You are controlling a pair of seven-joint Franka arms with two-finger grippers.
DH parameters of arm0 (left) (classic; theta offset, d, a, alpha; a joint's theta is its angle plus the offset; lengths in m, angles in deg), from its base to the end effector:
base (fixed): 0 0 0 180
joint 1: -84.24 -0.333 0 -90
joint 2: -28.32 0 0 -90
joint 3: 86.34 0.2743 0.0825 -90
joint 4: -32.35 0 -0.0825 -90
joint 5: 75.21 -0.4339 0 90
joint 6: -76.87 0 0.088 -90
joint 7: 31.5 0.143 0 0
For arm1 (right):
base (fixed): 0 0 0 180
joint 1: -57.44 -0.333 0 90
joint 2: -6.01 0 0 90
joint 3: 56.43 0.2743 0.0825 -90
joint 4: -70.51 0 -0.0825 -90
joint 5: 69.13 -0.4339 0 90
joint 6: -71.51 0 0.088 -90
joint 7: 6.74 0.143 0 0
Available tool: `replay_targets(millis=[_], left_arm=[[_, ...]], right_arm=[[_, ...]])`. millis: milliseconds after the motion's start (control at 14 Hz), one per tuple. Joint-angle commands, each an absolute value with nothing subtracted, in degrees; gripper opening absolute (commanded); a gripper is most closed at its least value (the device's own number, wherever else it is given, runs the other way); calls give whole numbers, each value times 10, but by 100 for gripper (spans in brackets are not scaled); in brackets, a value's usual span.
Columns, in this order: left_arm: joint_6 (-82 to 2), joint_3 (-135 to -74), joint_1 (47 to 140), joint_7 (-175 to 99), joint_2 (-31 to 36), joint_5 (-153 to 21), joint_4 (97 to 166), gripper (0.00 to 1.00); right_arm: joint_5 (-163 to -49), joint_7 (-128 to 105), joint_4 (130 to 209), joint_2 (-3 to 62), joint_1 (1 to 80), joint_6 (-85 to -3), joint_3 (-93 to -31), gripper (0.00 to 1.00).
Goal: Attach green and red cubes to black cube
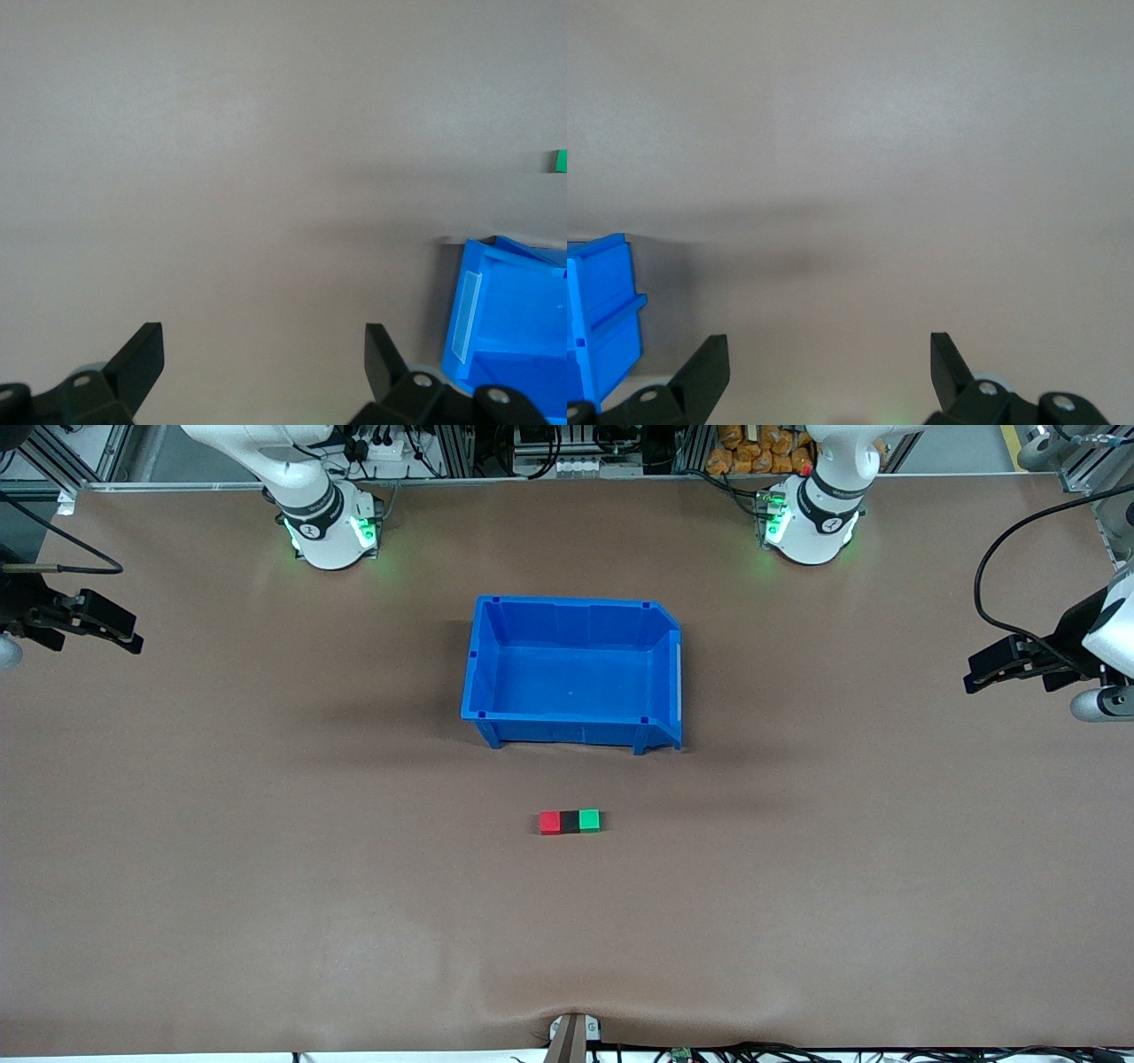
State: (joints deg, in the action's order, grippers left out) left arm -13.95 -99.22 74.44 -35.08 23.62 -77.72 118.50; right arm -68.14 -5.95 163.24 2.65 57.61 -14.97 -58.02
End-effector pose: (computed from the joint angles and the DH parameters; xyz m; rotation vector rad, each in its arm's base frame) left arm 0.6269 -0.0234 0.5339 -3.1162 -0.0138 -0.0047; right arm 0.5796 -0.0207 0.5517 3.1246 -0.0704 -0.0791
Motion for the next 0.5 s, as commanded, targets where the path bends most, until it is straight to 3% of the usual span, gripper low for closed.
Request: replay_targets(millis=[0, 430], left_arm=[[-137, -995, 743, -341, 232, -779, 1174, 100], [-134, -1002, 749, -344, 232, -801, 1174, 100]], right_arm=[[-678, -67, 1650, 10, 580, -152, -578, 100], [-679, -67, 1650, 10, 580, -152, -579, 100]])
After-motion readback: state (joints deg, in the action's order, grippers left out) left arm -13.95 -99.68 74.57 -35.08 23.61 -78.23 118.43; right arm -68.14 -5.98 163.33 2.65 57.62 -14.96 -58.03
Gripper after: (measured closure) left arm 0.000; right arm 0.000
